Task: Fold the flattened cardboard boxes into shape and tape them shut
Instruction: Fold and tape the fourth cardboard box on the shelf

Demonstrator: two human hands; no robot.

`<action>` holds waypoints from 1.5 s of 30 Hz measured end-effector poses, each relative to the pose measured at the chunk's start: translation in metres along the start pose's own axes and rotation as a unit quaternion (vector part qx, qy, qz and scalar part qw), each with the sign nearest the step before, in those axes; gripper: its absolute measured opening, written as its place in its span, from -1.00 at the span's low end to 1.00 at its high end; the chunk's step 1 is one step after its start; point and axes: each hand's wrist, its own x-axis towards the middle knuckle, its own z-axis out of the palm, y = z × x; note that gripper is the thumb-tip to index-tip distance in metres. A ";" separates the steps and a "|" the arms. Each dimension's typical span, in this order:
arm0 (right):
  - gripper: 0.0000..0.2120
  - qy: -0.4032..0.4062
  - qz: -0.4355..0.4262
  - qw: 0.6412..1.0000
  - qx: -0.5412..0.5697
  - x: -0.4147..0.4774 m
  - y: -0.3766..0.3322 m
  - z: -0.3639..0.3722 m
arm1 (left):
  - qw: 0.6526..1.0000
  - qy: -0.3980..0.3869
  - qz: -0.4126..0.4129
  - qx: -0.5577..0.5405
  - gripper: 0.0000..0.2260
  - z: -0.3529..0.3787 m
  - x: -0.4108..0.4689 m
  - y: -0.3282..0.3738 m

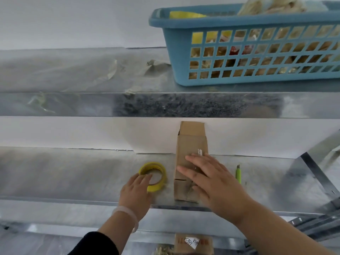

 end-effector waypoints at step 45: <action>-0.89 0.027 0.364 0.853 0.373 0.020 -0.033 -0.037 | 0.952 0.194 0.235 0.025 -0.63 -0.134 -0.025 0.081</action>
